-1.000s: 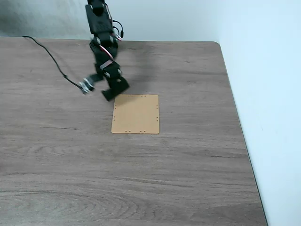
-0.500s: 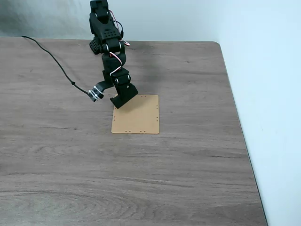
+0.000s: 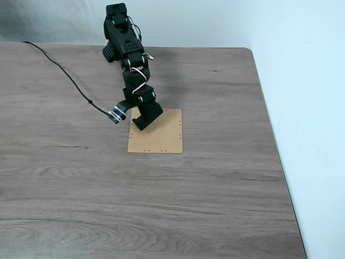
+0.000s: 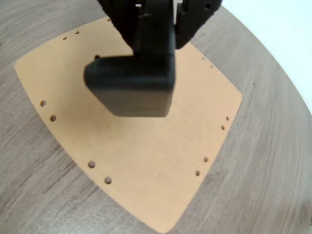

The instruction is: Grasp a black block and then place it on the board.

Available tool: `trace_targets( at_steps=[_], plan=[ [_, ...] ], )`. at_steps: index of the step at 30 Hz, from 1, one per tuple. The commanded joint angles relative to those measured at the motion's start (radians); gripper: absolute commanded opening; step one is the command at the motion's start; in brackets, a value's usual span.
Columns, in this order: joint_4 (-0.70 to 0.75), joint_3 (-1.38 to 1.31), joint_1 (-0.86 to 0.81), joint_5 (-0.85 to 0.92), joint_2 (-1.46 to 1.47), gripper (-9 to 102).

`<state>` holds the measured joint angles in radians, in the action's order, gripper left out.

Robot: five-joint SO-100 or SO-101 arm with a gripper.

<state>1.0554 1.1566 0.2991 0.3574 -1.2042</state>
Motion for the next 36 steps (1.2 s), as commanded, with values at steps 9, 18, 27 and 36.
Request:
trace_targets(
  at_steps=[9, 18, 27, 36],
  plan=[
    [-0.098, 0.083, 0.034, 0.041, 0.002, 0],
    [-0.115, 0.089, 0.031, 0.031, 0.011, 4],
    [-0.120, 0.106, 0.020, 0.025, 0.003, 21],
    [-0.072, 0.107, 0.002, 0.055, -0.049, 22]
  ],
)
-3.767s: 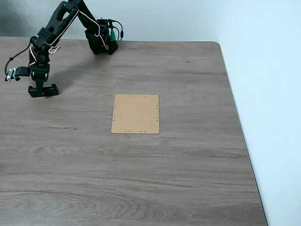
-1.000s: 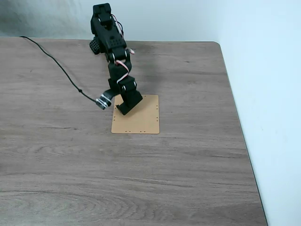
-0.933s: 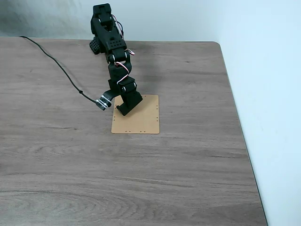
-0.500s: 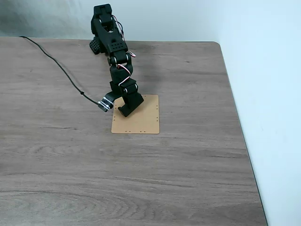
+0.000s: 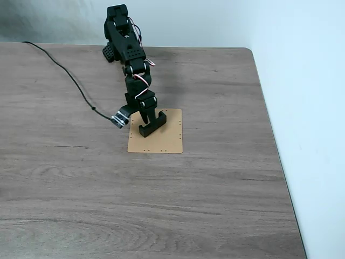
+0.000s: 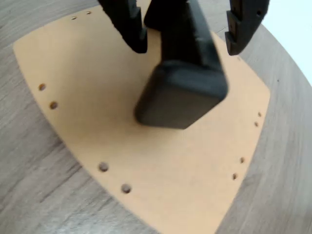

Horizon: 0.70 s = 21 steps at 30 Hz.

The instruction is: Grasp a black block and then place it on the board.

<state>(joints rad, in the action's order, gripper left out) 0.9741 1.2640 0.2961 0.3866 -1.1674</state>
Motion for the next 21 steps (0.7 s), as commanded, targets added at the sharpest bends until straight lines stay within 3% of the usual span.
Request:
trace_targets(
  at_steps=[1, 13, 17, 21],
  plan=[
    [0.011, -0.005, 0.002, 0.032, -0.094, 22],
    [0.051, -0.026, -0.040, 0.095, -0.288, 18],
    [0.040, 0.146, -0.100, 0.063, -0.499, 0],
    [-0.048, 0.410, -0.173, 0.011, -0.726, 0]
  ],
)
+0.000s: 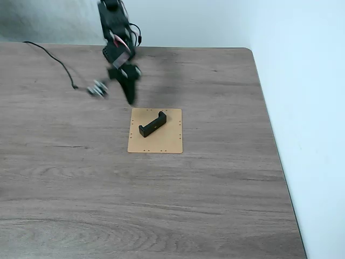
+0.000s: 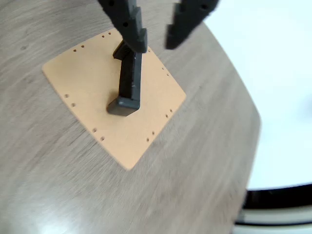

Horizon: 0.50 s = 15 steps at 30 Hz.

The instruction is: Grasp a black block and then place it on the board.

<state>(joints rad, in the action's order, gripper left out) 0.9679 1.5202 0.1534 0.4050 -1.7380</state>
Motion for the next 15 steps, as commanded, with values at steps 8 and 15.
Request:
trace_targets(
  at_steps=[8, 15],
  plan=[
    [-0.140, 0.597, -0.117, -0.190, -0.522, 0],
    [-0.126, 0.864, -0.152, -0.229, -0.761, 0]
  ],
)
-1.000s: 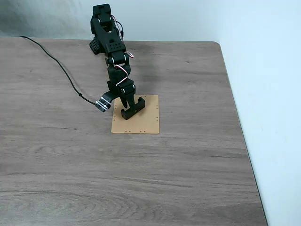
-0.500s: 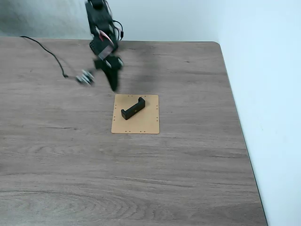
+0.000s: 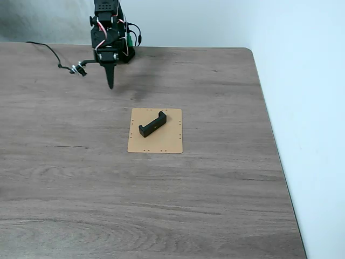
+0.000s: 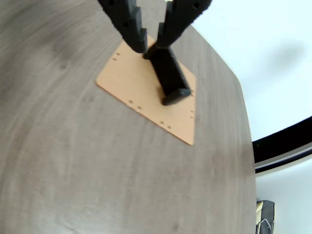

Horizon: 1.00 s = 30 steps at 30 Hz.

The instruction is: Grasp a black block and then place it on the board.

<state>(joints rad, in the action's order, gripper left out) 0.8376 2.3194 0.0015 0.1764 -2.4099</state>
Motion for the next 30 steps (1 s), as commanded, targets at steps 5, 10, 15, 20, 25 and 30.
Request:
trace_targets(
  at_steps=[5, 10, 15, 20, 25, 30],
  plan=[
    [0.057, 0.176, 0.038, -0.029, -0.227, 0],
    [-0.046, 0.364, 0.023, -0.077, -0.390, 0],
    [-0.009, 0.472, 0.031, -0.049, -0.529, 0],
    [0.052, 0.555, 0.038, -0.081, -0.652, 0],
    [0.072, 0.617, 0.035, -0.103, -0.749, 0],
    [0.087, 0.716, 0.025, -0.100, -0.861, 0]
  ],
)
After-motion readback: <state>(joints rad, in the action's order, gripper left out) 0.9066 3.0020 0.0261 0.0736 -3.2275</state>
